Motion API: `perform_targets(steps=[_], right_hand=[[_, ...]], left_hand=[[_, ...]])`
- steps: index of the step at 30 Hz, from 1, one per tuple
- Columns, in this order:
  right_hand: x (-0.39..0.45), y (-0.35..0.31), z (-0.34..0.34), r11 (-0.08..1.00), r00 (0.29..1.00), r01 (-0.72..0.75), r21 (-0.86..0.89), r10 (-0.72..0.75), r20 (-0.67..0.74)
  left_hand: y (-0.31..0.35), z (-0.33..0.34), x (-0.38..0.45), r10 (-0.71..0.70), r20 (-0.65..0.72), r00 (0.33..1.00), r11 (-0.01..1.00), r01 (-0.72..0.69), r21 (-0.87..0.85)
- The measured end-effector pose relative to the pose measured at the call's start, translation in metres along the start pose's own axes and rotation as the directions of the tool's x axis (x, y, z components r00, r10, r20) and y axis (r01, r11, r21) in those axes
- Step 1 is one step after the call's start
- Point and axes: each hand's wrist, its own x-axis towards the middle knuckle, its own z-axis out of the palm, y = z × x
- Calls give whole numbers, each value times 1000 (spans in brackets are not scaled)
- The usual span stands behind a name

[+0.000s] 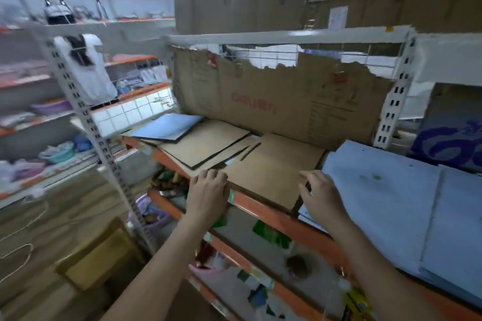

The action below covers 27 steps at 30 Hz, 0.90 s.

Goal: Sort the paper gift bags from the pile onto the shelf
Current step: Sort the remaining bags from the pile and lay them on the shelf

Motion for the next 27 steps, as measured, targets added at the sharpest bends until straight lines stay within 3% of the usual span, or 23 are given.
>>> perform_targets(steps=[7,12,20,27], right_hand=[[48,-119,109,998,989,27,64,-36,145],[82,-162,156,999,978,-12,49,1,211],[170,-178,217,971,926,-181,-160,222,305],[233,-164,256,850,913,-279,-447,379,151]], left_hand=[[-147,7,-3,-105,27,994,992,103,77],[-218,22,1,-171,73,983,985,171,16],[-301,59,36,-222,140,965,975,218,44],[-359,93,139,-224,185,957,974,228,1]])
